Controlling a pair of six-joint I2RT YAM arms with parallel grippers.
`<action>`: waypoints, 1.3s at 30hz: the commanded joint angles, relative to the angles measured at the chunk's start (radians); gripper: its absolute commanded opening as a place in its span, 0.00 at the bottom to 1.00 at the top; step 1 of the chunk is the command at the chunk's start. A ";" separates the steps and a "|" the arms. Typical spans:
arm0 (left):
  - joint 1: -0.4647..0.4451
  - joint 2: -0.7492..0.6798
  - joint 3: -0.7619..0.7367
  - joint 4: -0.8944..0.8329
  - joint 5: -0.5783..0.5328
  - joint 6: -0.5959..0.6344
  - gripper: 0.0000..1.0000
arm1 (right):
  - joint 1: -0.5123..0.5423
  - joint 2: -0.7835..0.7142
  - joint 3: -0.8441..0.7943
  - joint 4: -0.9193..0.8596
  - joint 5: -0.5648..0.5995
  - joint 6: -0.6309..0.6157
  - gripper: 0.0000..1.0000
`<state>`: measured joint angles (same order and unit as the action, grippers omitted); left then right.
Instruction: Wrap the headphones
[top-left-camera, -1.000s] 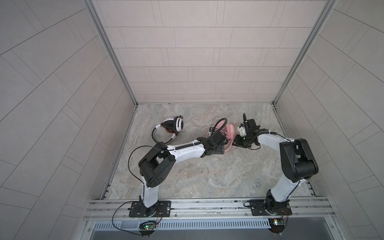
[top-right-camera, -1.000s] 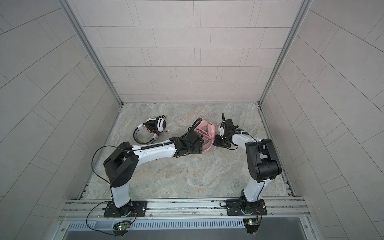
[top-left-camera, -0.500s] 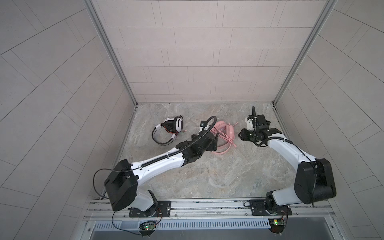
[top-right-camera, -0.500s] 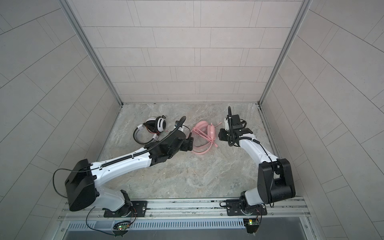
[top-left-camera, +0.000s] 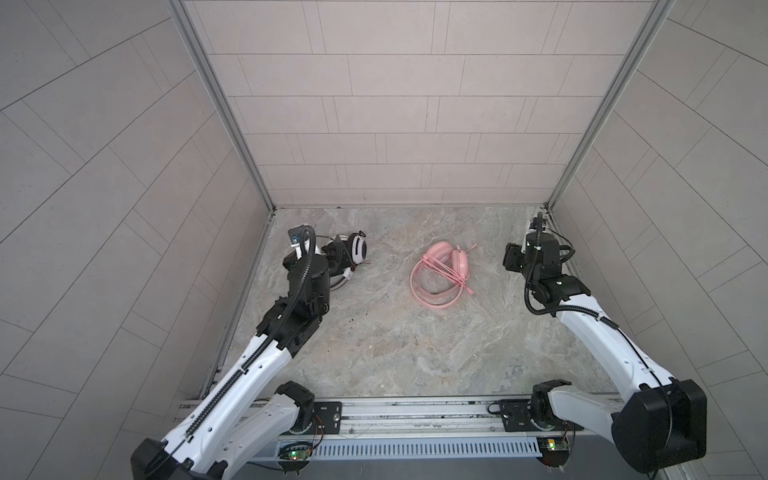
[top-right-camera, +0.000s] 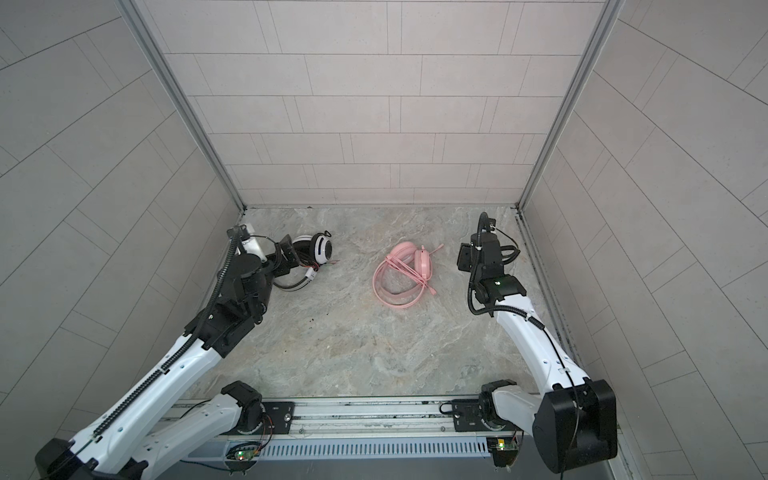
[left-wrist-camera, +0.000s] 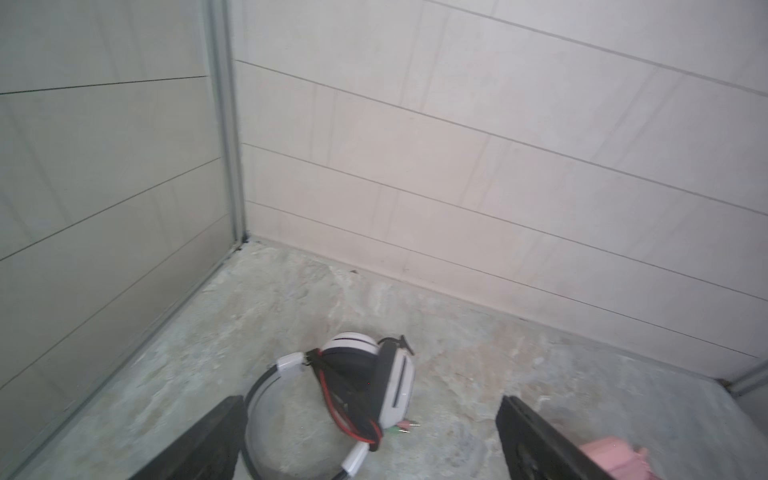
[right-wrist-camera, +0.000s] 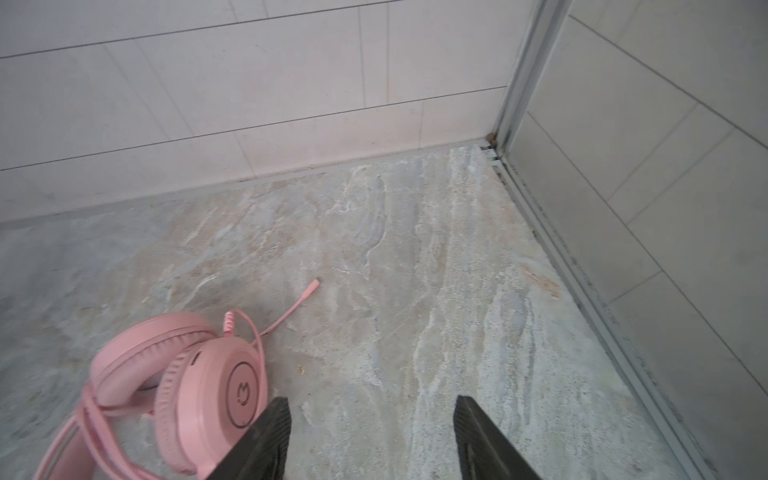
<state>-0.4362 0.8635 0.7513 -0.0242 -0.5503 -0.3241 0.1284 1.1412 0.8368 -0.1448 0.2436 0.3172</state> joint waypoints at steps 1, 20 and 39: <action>0.051 -0.006 -0.108 0.112 -0.065 0.101 1.00 | -0.006 -0.001 -0.083 0.145 0.164 -0.016 0.64; 0.204 0.113 -0.642 0.819 -0.133 0.191 1.00 | -0.128 0.196 -0.482 0.935 -0.016 -0.223 0.99; 0.323 0.745 -0.468 1.191 0.178 0.333 1.00 | -0.116 0.437 -0.500 1.164 -0.089 -0.256 0.99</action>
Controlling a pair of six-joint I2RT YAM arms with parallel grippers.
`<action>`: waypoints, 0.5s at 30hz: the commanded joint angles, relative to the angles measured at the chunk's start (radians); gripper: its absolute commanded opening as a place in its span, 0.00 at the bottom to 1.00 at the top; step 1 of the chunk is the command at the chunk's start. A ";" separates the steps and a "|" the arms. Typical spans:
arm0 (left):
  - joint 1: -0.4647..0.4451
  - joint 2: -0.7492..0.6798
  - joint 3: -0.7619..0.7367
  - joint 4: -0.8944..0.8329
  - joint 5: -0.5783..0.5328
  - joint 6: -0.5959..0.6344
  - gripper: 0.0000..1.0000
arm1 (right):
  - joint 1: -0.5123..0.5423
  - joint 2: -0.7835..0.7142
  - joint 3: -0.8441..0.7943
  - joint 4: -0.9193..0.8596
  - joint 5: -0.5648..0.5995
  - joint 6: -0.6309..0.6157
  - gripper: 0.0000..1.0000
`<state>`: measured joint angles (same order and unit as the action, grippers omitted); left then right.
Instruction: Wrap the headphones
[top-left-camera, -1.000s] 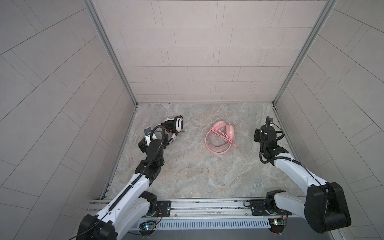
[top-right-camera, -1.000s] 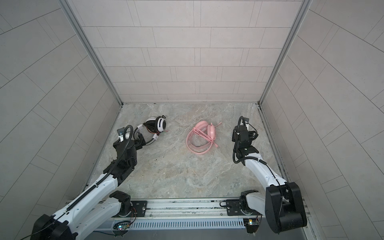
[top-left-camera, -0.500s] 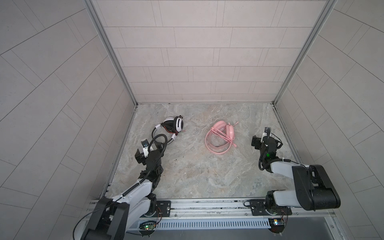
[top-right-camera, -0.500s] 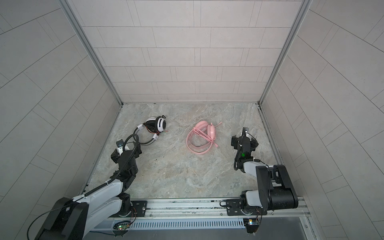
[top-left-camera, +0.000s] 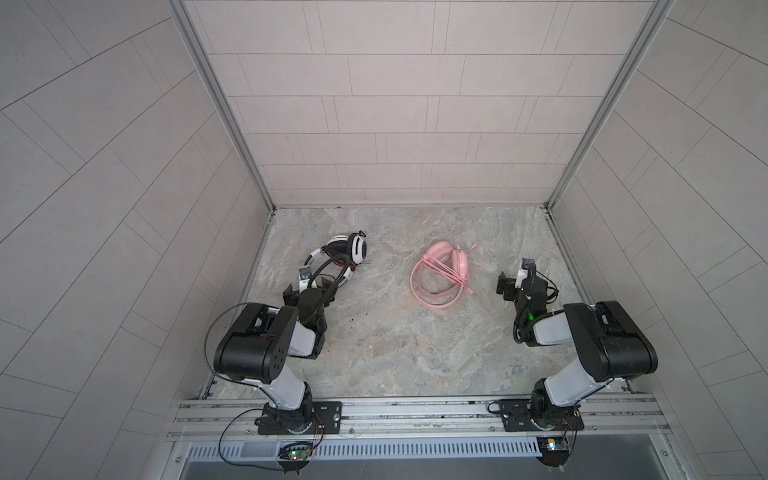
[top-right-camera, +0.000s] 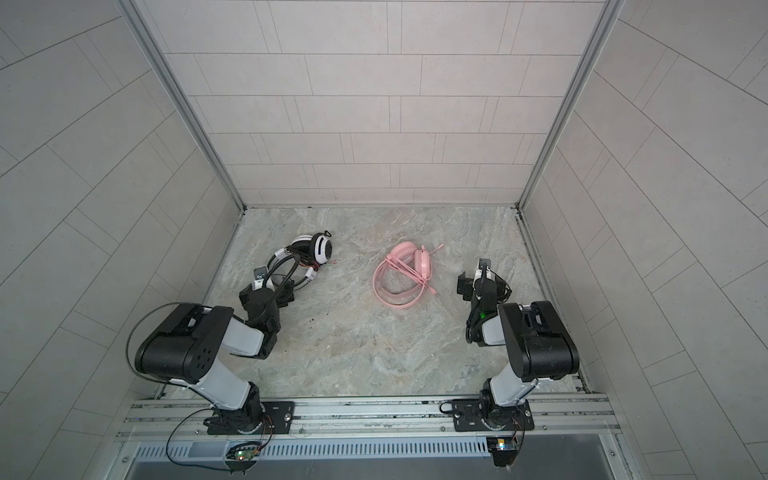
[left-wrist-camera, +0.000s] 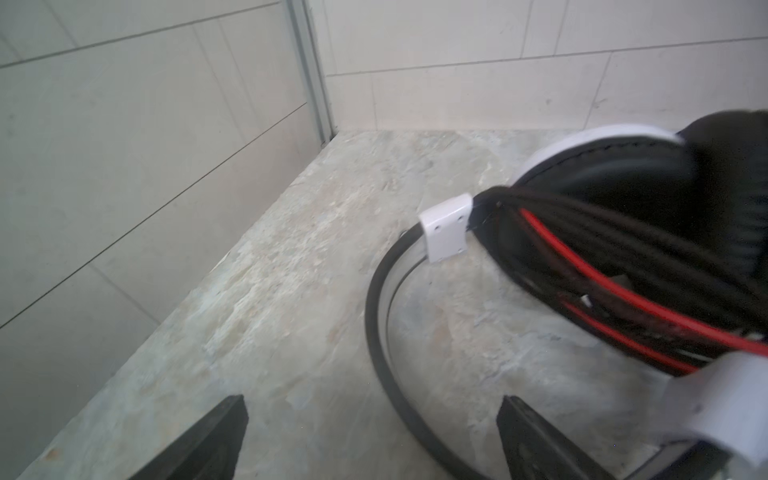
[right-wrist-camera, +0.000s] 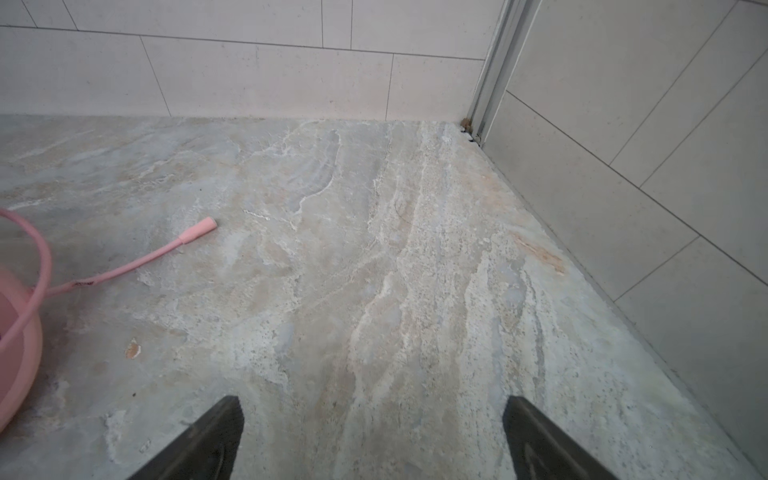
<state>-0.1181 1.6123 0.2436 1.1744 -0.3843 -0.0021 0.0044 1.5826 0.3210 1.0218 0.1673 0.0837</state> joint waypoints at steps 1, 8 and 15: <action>0.004 -0.010 0.043 -0.043 -0.032 -0.003 1.00 | 0.008 -0.007 0.017 -0.009 -0.011 -0.024 0.99; 0.005 -0.012 0.119 -0.159 -0.091 -0.023 1.00 | 0.015 -0.006 0.016 -0.003 -0.005 -0.031 0.99; 0.003 -0.014 0.132 -0.187 -0.097 -0.028 1.00 | 0.016 -0.006 0.019 -0.008 -0.003 -0.033 0.99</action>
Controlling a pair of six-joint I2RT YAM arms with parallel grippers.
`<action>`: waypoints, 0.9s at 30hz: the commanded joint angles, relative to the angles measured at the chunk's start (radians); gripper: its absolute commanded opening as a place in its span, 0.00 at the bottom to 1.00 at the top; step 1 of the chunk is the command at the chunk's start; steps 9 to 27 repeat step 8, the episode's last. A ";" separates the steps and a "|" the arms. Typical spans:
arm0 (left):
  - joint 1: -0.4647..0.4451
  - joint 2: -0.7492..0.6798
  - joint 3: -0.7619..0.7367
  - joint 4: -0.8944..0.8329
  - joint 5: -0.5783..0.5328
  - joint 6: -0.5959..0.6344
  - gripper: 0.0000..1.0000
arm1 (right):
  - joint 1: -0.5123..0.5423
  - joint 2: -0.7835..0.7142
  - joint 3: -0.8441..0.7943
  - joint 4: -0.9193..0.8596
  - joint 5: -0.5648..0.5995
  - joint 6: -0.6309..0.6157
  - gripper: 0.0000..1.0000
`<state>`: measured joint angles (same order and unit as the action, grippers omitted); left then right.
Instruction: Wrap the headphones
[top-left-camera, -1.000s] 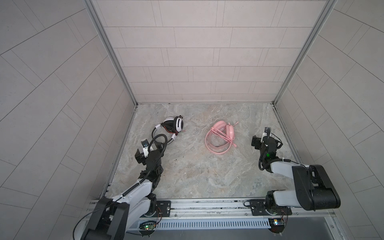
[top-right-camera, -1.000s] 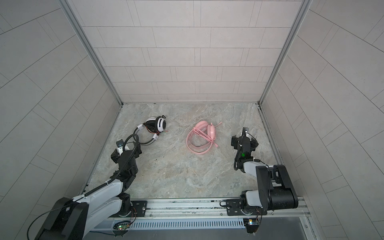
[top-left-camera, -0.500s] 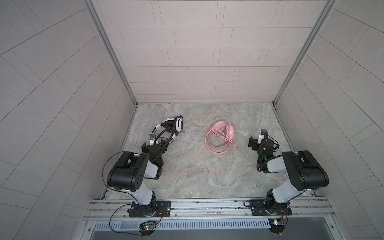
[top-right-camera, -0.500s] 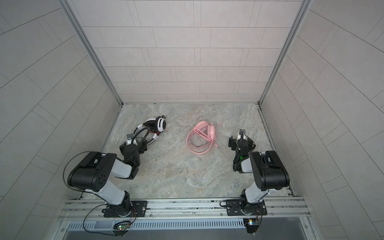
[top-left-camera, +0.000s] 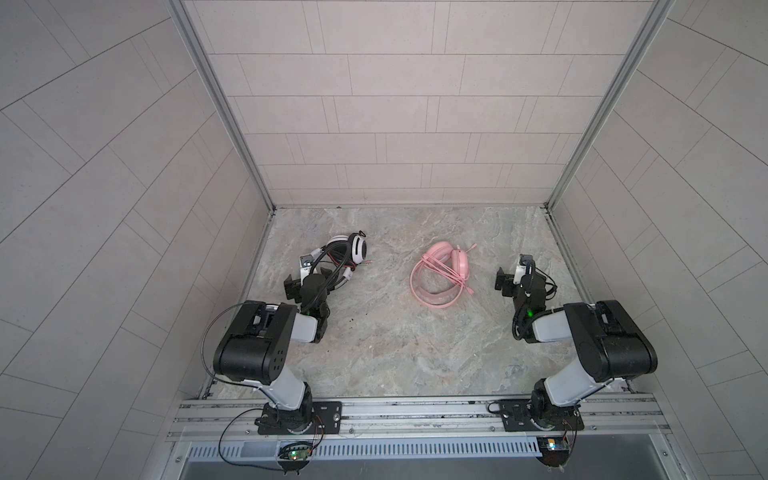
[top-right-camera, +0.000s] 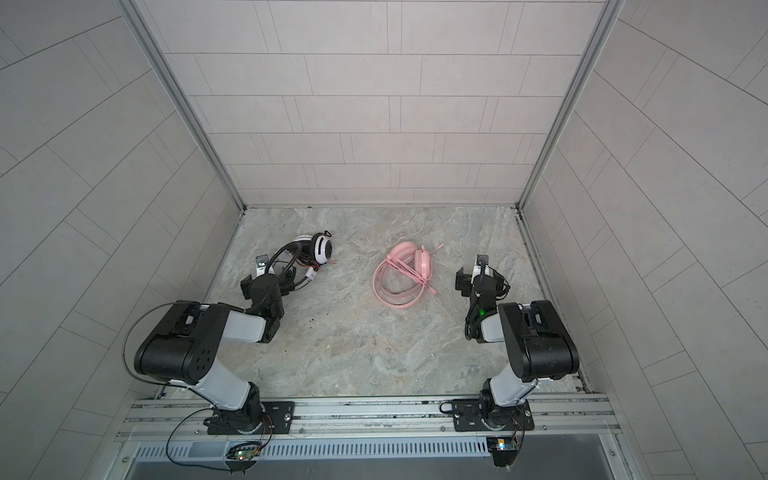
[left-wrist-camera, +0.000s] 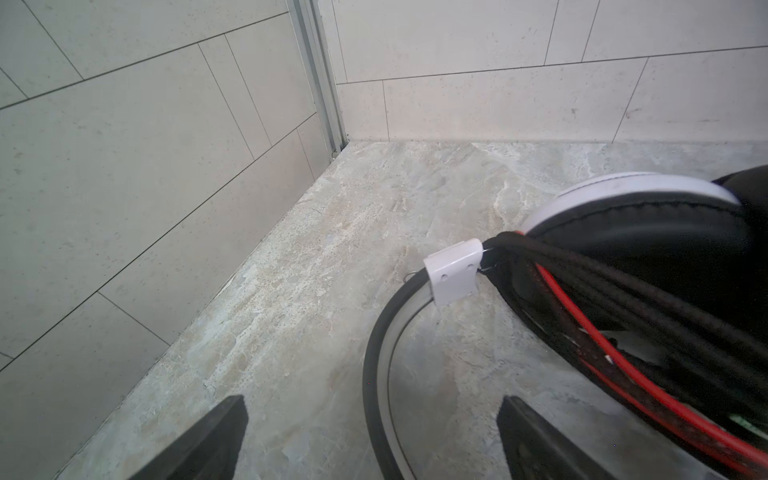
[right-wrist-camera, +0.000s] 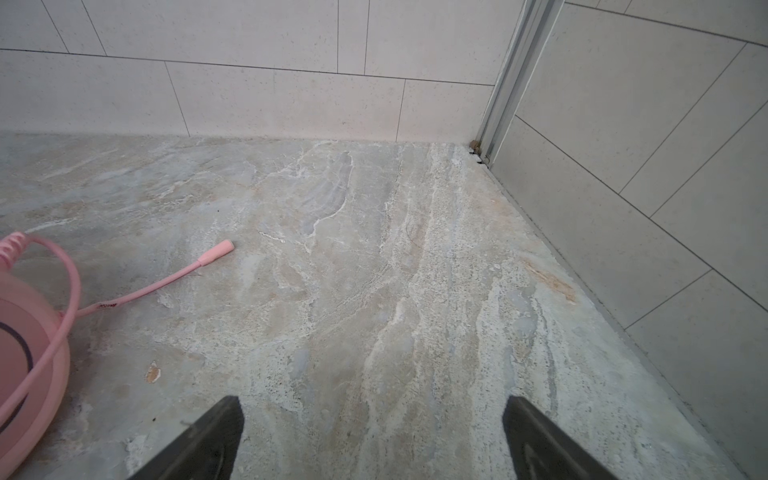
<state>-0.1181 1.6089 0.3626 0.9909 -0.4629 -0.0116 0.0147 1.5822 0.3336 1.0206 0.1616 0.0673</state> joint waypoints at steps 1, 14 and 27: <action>0.005 -0.010 0.013 -0.005 -0.017 -0.018 1.00 | 0.005 -0.005 0.008 -0.010 0.003 -0.016 0.99; 0.005 -0.011 0.013 -0.003 -0.017 -0.018 1.00 | 0.011 -0.005 0.033 -0.058 -0.071 -0.050 0.99; 0.005 -0.011 0.013 -0.003 -0.017 -0.018 1.00 | 0.011 -0.005 0.033 -0.058 -0.071 -0.050 0.99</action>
